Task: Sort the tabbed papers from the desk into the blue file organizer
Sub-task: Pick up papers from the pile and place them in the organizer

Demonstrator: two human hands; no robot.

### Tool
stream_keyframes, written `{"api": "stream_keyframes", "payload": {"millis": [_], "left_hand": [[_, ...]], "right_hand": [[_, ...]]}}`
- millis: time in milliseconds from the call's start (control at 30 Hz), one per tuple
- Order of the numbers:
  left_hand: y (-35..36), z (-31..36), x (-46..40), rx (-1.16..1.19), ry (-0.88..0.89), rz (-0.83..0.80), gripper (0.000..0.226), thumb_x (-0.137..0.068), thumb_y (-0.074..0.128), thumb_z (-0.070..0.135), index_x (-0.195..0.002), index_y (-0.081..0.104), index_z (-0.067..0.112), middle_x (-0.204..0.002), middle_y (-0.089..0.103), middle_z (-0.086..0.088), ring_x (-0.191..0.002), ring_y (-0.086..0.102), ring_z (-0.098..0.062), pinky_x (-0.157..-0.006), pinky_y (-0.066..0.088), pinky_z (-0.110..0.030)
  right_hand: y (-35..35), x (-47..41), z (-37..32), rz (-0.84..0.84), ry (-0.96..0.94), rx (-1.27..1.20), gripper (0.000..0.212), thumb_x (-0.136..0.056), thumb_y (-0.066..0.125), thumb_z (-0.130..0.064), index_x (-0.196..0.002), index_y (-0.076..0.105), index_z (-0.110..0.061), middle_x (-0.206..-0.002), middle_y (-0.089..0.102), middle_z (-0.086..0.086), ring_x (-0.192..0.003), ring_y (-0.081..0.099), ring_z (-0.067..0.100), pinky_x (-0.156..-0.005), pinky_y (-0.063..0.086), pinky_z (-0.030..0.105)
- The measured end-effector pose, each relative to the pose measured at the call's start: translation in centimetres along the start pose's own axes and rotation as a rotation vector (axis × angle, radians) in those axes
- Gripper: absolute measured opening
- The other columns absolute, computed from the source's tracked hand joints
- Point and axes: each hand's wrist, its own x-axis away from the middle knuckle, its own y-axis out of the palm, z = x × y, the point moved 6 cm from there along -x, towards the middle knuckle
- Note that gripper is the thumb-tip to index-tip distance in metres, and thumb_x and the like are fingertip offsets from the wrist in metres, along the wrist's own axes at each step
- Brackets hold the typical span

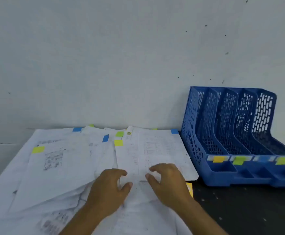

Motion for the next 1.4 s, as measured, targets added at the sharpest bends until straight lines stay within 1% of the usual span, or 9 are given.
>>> {"api": "stream_keyframes", "payload": {"millis": [133,333,500,600,767,900,1000,1167,1400], "left_hand": [[2.4,-0.8,2.0,-0.073,0.121,-0.011,0.057,-0.08,0.042,0.062,-0.112,0.07,0.023,-0.119,0.064,0.008,-0.114,0.057,-0.013,-0.099,0.039,-0.028],[2.5,-0.5,2.0,-0.065,0.148,-0.023,0.061,-0.083,0.034,0.064,-0.12,0.062,0.024,-0.124,0.054,0.012,-0.119,0.047,-0.011,-0.103,0.036,-0.026],[2.0,0.4,0.1,-0.18,0.092,-0.205,0.044,-0.094,0.047,0.052,-0.132,0.048,0.03,-0.132,0.046,0.016,-0.122,0.039,-0.008,-0.105,0.034,-0.023],[1.6,1.1,-1.3,-0.29,-0.01,-0.177,0.05,-0.094,0.04,0.058,-0.137,0.047,0.032,-0.135,0.052,0.013,-0.124,0.043,-0.013,-0.104,0.035,-0.031],[2.1,2.0,-2.8,-0.282,-0.188,-0.121,0.078,-0.086,0.032,0.075,-0.15,0.022,0.031,-0.151,0.039,0.005,-0.138,0.032,-0.023,-0.109,0.029,-0.04],[3.2,1.6,-3.4,-0.299,-0.334,-0.11,0.097,-0.077,0.03,0.085,-0.152,0.01,0.028,-0.156,0.029,0.001,-0.141,0.026,-0.028,-0.111,0.029,-0.046],[3.4,1.6,-3.0,-0.331,-0.313,-0.049,0.095,-0.076,0.04,0.083,-0.15,0.014,0.029,-0.154,0.031,0.004,-0.139,0.028,-0.025,-0.11,0.03,-0.043],[3.9,1.5,-1.3,-0.26,-0.177,0.044,0.08,-0.078,0.042,0.079,-0.146,0.03,0.037,-0.151,0.034,0.015,-0.139,0.024,-0.016,-0.112,0.021,-0.039],[4.3,2.0,-0.5,-0.049,-0.054,-0.002,0.115,-0.046,0.034,0.101,-0.143,0.034,0.04,-0.153,0.028,0.016,-0.143,0.016,-0.012,-0.117,0.02,-0.04]], "right_hand": [[3.6,2.1,1.8,-0.022,-0.035,0.15,0.062,-0.087,0.036,-0.065,-0.124,0.068,-0.027,-0.137,0.06,-0.001,-0.131,0.05,0.025,-0.108,0.037,0.039],[3.9,2.6,1.8,-0.032,-0.067,0.181,0.08,-0.083,0.013,-0.07,-0.137,0.056,-0.031,-0.151,0.046,-0.005,-0.142,0.035,0.019,-0.117,0.02,0.035],[3.5,2.7,1.8,-0.002,-0.056,0.178,0.07,-0.084,0.024,-0.069,-0.125,0.067,-0.031,-0.136,0.061,-0.005,-0.129,0.053,0.021,-0.109,0.036,0.039],[3.3,2.8,1.5,-0.131,-0.065,0.168,0.089,-0.08,0.007,-0.081,-0.143,0.048,-0.034,-0.149,0.046,-0.014,-0.14,0.035,0.01,-0.118,0.019,0.032],[2.2,4.0,0.0,-0.314,-0.075,0.083,0.054,-0.094,0.05,-0.061,-0.142,0.05,-0.037,-0.14,0.054,-0.015,-0.129,0.044,0.007,-0.112,0.029,0.023],[2.4,4.9,-1.4,-0.406,-0.041,0.035,0.046,-0.093,0.052,-0.061,-0.134,0.057,-0.041,-0.128,0.061,-0.012,-0.12,0.053,0.009,-0.111,0.03,0.02],[2.8,5.1,-1.5,-0.474,0.016,-0.088,0.049,-0.098,0.048,-0.056,-0.143,0.049,-0.037,-0.141,0.054,-0.008,-0.131,0.048,0.013,-0.111,0.033,0.022],[-1.3,3.0,2.1,-0.093,0.144,0.096,0.061,-0.094,0.041,-0.068,-0.146,0.041,-0.036,-0.146,0.046,-0.016,-0.133,0.037,0.009,-0.108,0.035,0.029],[-0.6,1.2,3.8,-0.113,0.31,0.239,0.074,-0.092,0.05,-0.065,-0.15,0.029,-0.025,-0.143,0.048,-0.003,-0.132,0.042,0.021,-0.107,0.039,0.037]]}}
